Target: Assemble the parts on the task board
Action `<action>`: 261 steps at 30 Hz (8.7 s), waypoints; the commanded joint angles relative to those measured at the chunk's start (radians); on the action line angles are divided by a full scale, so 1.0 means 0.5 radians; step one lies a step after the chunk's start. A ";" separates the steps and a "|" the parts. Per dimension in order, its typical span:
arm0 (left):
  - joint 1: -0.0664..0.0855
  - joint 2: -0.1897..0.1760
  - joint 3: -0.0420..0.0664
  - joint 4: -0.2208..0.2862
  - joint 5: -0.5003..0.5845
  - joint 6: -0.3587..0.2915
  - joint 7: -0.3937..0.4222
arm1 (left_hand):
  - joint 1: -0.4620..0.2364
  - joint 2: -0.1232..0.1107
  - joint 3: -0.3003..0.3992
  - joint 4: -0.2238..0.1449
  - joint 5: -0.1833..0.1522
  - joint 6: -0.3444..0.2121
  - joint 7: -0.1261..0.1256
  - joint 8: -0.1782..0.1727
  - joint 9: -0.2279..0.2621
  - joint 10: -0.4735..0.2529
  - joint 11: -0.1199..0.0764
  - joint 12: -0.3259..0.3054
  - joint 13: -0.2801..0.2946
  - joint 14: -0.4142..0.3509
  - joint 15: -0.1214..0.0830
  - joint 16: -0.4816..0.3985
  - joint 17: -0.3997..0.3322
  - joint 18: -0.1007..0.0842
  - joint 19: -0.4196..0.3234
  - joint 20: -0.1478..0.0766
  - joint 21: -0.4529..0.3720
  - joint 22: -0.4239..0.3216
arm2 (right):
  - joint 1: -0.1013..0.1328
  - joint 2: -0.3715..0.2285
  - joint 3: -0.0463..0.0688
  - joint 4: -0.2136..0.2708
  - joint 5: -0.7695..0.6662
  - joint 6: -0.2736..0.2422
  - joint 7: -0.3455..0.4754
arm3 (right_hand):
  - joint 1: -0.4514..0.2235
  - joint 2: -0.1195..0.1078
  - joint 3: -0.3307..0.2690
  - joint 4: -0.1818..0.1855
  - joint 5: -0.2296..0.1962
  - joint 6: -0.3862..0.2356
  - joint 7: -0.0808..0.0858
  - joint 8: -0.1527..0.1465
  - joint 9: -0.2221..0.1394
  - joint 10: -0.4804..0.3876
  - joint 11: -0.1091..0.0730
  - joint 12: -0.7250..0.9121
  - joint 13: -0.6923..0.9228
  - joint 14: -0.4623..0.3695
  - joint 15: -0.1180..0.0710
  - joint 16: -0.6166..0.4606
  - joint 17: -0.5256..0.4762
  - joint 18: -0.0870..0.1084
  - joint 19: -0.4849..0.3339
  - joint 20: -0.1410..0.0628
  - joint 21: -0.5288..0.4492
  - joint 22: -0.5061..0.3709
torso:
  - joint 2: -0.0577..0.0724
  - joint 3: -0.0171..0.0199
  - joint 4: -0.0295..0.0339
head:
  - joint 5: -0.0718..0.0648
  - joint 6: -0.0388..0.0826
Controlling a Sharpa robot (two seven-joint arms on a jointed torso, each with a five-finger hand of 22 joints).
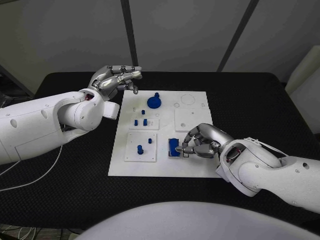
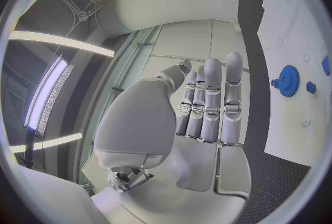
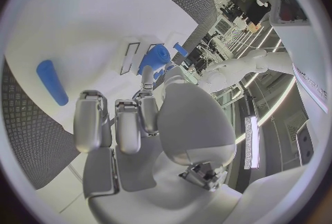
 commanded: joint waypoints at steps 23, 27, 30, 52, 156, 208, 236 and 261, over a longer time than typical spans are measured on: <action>0.002 -0.003 0.001 0.008 0.004 0.017 0.015 | 0.000 0.026 -0.008 -0.001 0.006 -0.005 0.003 -0.004 -0.003 -0.010 -0.001 0.012 0.002 -0.014 -0.002 0.001 -0.002 0.069 0.003 0.006 -0.012 -0.003 | 0.002 0.019 0.001 -0.019 -0.039 -0.099 0.061 | 0.217 0.038 0.054 -0.086 -0.116 -0.030 -0.003 -0.008 0.005 0.013 -0.010 -0.001 0.048 0.172 -0.022 0.005 0.363 -0.020 -0.001 -0.024 -0.007 0.106 | -0.002 -0.0008 -0.002 | -0.002 -0.011; 0.002 -0.007 0.001 0.007 0.004 0.017 0.015 | 0.000 0.026 -0.008 -0.001 0.006 -0.005 0.003 -0.004 -0.003 -0.010 -0.001 0.012 0.002 -0.014 -0.002 0.001 -0.002 0.069 0.003 0.006 -0.012 -0.003 | 0.002 -0.067 0.001 0.038 0.047 -0.170 0.189 | 0.214 0.044 0.057 -0.068 -0.059 -0.087 0.027 -0.069 -0.024 -0.007 0.012 -0.033 0.024 0.170 -0.006 0.000 0.354 -0.016 -0.016 -0.015 -0.021 0.086 | -0.003 0.0003 -0.005 | -0.006 -0.008; 0.002 -0.008 0.001 0.005 0.004 0.016 0.015 | 0.000 0.026 -0.008 -0.001 0.006 -0.005 0.003 -0.004 -0.003 -0.010 -0.001 0.012 0.002 -0.014 -0.002 0.001 -0.002 0.069 0.003 0.006 -0.012 -0.003 | 0.003 -0.170 0.003 0.077 0.110 -0.161 0.236 | 0.219 0.054 0.064 -0.056 -0.035 -0.144 0.064 -0.158 -0.071 -0.023 0.041 -0.060 0.003 0.169 0.018 -0.001 0.351 -0.015 -0.022 0.001 -0.027 0.079 | -0.005 -0.0024 -0.006 | -0.020 -0.001; -0.005 -0.015 0.000 0.013 0.004 0.020 0.014 | -0.001 0.028 -0.012 0.001 0.006 -0.006 0.004 -0.003 -0.003 -0.013 0.000 0.016 0.002 -0.015 -0.001 0.003 -0.005 0.069 0.005 0.007 -0.015 -0.005 | -0.002 -0.440 0.003 0.058 -0.354 0.134 -0.084 | 0.105 -0.014 -0.027 0.066 0.153 0.059 0.105 -0.514 -0.362 -0.047 0.084 -0.145 -0.054 0.162 0.061 -0.016 0.321 -0.009 -0.031 0.056 -0.044 0.068 | -0.011 -0.0083 -0.020 | -0.144 0.008; -0.017 -0.033 0.000 0.031 0.004 0.014 0.015 | -0.001 0.028 -0.012 0.001 0.006 -0.006 0.004 -0.003 -0.003 -0.013 0.000 0.016 0.002 -0.015 -0.001 0.003 -0.005 0.069 0.005 0.007 -0.015 -0.005 | -0.087 0.003 0.093 -0.041 0.408 0.182 -0.320 | 0.069 -0.035 0.281 0.065 0.543 0.207 0.022 -0.451 -0.217 0.013 0.011 -0.102 0.019 0.177 0.001 0.012 0.393 -0.025 0.018 0.000 -0.008 0.144 | -0.011 -0.0102 -0.018 | -0.078 -0.013; -0.017 -0.034 0.000 0.027 0.034 0.018 0.005 | -0.002 0.031 -0.020 0.002 0.006 -0.009 0.004 -0.003 -0.003 -0.021 0.000 0.026 0.003 -0.016 -0.001 0.006 -0.012 0.069 0.009 0.008 -0.023 -0.012 | -0.087 0.017 0.093 -0.010 0.258 0.141 -0.305 | -0.326 0.017 0.102 0.073 0.496 0.231 0.000 -0.390 -0.128 0.052 -0.006 -0.030 0.091 0.181 -0.016 0.020 0.412 -0.028 0.027 -0.017 -0.002 0.160 | -0.011 -0.0087 -0.018 | -0.075 -0.013; -0.017 -0.034 0.000 0.020 0.034 0.018 0.005 | -0.002 0.031 -0.020 0.002 0.006 -0.009 0.004 -0.003 -0.003 -0.021 0.000 0.026 0.003 -0.016 -0.001 0.006 -0.012 0.069 0.009 0.008 -0.023 -0.012 | -0.087 -0.070 0.093 -0.011 0.049 0.130 -0.159 | 0.061 -0.003 0.168 -0.093 0.014 0.198 0.002 -0.382 -0.097 0.032 -0.013 -0.065 0.073 0.177 -0.021 0.012 0.396 -0.022 0.011 -0.027 -0.020 0.142 | -0.016 -0.0101 -0.017 | -0.083 -0.013; -0.018 -0.037 0.000 0.018 0.034 0.020 -0.002 | -0.002 0.031 -0.020 0.002 0.006 -0.009 0.004 -0.003 -0.003 -0.021 0.000 0.026 0.003 -0.016 -0.001 0.006 -0.012 0.069 0.009 0.008 -0.023 -0.012 | -0.087 -0.035 0.093 -0.074 0.057 0.236 -0.091 | 0.150 0.002 0.171 -0.119 -0.241 0.199 0.001 -0.378 -0.084 0.034 -0.006 -0.062 0.079 0.178 -0.014 0.012 0.397 -0.023 0.011 -0.016 -0.022 0.144 | -0.011 -0.0092 -0.018 | -0.081 -0.013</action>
